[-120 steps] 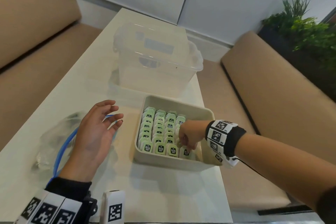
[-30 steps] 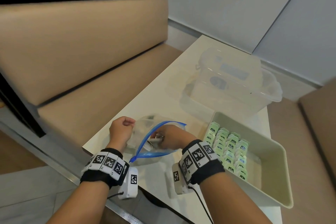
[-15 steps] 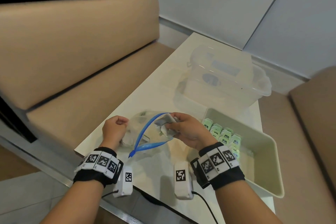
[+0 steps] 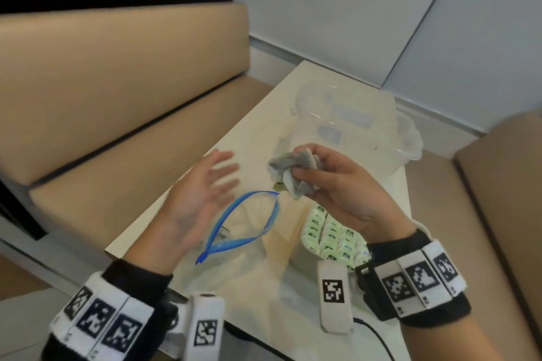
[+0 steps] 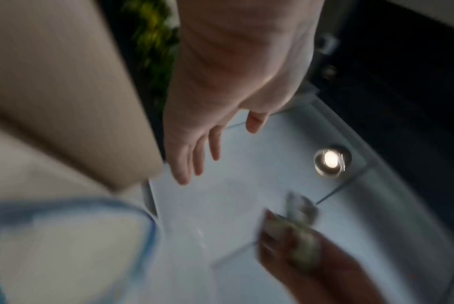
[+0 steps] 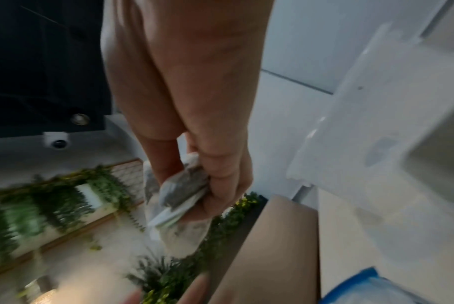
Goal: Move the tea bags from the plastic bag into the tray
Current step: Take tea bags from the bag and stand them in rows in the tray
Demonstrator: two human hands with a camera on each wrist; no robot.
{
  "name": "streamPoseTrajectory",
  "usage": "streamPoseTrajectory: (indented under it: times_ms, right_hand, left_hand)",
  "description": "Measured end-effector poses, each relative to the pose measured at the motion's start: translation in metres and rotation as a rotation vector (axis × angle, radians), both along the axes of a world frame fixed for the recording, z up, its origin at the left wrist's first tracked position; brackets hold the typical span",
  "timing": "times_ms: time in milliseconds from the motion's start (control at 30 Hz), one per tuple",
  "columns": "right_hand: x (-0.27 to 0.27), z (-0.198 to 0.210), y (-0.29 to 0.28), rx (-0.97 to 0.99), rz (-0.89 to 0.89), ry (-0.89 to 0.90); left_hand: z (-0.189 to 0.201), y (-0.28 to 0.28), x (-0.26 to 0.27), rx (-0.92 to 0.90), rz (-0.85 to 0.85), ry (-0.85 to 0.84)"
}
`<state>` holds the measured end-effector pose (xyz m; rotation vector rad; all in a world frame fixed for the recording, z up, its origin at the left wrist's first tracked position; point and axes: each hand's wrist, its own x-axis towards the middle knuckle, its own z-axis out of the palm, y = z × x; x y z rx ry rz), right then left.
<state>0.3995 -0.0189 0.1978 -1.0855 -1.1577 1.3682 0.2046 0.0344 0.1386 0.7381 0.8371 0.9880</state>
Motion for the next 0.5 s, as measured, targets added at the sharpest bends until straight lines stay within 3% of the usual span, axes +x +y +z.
streamPoseTrajectory:
  times_ms: [100,200,300,400,500]
  right_hand:
    - [-0.022,0.000,-0.004,0.173,-0.036,-0.263]
    - [-0.034,-0.015,-0.008,0.352,-0.183,-0.662]
    - [-0.035,-0.030,-0.014,0.386,-0.162,-0.823]
    - [-0.032,-0.040,-0.021,0.269,-0.057,-0.960]
    - [-0.027,-0.037,-0.027,0.113,-0.031,-0.897]
  left_hand:
    - [0.020,-0.022,0.032,-0.288,-0.293,-0.362]
    - [0.020,-0.028,0.053,-0.394,-0.235,-0.562]
    - [0.003,-0.023,0.065,-0.432,-0.132,-0.604]
    - [-0.019,-0.013,0.073,-0.482,-0.175,-0.618]
    - [-0.025,-0.008,0.079,-0.510,-0.196,-0.635]
